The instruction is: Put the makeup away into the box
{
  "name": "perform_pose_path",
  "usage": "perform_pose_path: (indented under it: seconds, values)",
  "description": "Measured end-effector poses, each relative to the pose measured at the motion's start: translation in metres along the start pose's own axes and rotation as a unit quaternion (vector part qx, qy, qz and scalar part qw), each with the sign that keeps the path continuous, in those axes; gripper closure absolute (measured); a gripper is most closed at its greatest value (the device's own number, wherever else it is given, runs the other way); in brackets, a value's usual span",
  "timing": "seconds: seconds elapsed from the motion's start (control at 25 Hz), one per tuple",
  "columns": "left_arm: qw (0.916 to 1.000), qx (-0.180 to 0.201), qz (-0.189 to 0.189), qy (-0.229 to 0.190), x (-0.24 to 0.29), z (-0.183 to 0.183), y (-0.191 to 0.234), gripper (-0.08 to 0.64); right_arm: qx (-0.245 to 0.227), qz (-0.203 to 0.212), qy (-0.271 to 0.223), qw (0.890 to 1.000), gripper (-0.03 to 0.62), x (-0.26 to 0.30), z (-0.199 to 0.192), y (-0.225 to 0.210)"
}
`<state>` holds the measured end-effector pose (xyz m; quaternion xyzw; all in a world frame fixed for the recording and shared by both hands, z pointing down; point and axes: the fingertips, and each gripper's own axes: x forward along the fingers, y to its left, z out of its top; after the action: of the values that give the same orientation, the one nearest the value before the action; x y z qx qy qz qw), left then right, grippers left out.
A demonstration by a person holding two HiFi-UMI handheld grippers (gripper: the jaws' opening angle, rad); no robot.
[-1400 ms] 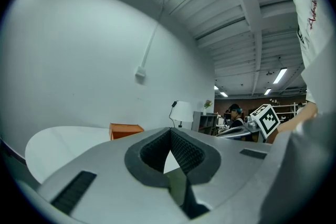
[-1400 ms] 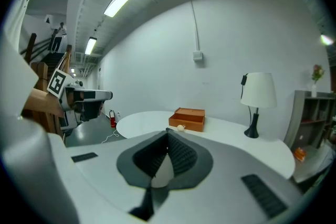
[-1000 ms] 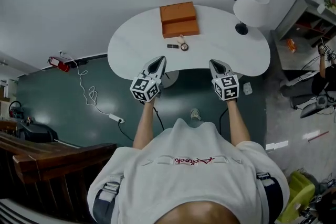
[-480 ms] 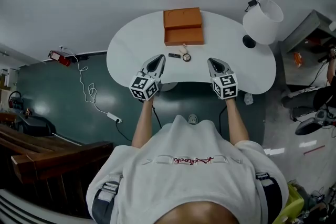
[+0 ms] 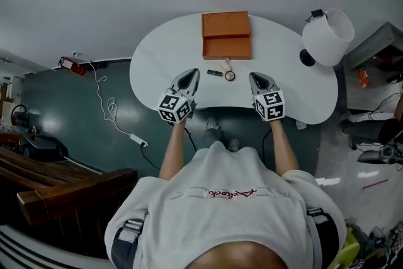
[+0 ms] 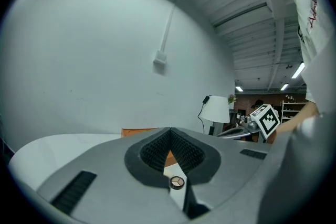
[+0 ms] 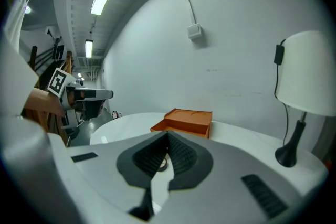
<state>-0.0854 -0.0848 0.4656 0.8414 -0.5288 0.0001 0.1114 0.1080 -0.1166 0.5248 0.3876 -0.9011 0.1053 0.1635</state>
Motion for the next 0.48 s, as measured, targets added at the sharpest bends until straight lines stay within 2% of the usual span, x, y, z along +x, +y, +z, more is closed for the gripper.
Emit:
perform_pose_path:
  seconds: [0.28,0.48]
  values:
    - [0.9998,-0.012,-0.017,0.005,0.035,-0.001,0.044,0.551,0.007,-0.015,0.019,1.000,0.572,0.045,0.004,-0.012]
    - [0.9992,-0.017,-0.036,0.001,0.064,0.009,0.073,0.551,0.000,-0.031,0.021,0.999,0.572,0.075,0.024,-0.019]
